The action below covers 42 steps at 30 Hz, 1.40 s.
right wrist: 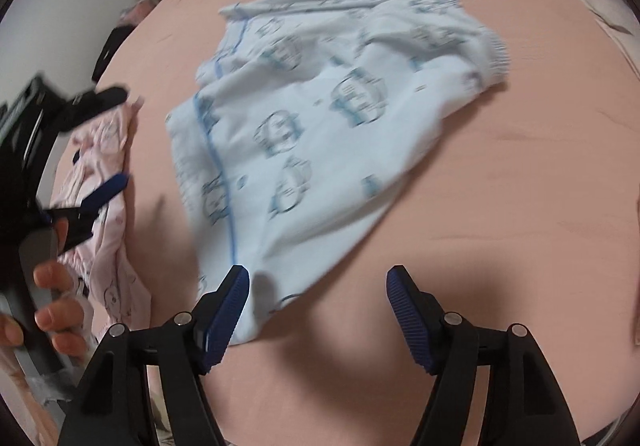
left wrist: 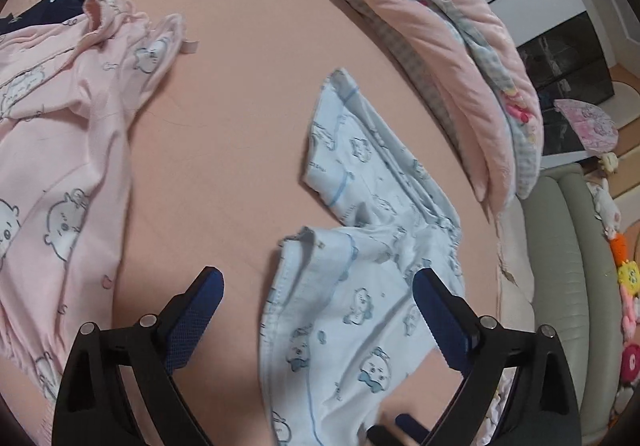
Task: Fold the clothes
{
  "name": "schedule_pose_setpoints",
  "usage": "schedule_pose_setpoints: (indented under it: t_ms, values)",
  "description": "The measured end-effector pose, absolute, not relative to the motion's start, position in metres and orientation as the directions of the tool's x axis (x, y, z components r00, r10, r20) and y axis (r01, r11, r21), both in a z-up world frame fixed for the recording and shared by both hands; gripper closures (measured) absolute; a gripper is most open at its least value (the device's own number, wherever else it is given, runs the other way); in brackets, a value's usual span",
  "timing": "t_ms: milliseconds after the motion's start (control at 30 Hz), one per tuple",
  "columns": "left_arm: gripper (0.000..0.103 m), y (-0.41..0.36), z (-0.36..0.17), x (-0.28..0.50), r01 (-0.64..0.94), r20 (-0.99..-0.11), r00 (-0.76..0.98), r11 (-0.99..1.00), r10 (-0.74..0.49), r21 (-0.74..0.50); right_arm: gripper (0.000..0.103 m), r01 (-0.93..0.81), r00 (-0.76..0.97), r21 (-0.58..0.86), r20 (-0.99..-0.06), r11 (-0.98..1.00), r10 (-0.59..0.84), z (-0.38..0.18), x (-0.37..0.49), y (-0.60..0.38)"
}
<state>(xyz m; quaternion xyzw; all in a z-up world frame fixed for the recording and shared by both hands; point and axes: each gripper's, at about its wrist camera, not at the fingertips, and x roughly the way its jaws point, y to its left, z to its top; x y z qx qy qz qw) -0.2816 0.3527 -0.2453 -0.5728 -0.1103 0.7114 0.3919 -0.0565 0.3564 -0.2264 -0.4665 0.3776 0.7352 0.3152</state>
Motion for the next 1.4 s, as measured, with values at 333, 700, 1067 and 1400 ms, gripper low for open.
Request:
schedule_pose_setpoints:
  t_ms: [333, 700, 1067, 1400]
  values:
    - [0.007, 0.379, -0.242, -0.229, -0.585, -0.758, 0.018, -0.608, 0.652, -0.536, 0.032, -0.875, -0.347, 0.267, -0.928, -0.404, 0.139, -0.227, -0.018, 0.387]
    - [0.006, 0.420, -0.250, -0.138, -0.879, -0.862, -0.030, -0.424, 0.507, -0.218, 0.032, -0.903, -0.342, 0.277, -0.926, -0.328, 0.159, -0.231, 0.006, 0.413]
    - [0.006, 0.439, -0.266, -0.099, -0.950, -0.902, -0.061, -0.304, 0.427, -0.079, 0.032, -0.908, -0.352, 0.295, -0.923, -0.296, 0.159, -0.230, 0.023, 0.427]
    - [0.013, 0.445, -0.284, -0.079, -0.973, -0.921, -0.153, -0.215, 0.359, 0.078, 0.032, -0.908, -0.358, 0.302, -0.919, -0.291, 0.164, -0.230, 0.026, 0.424]
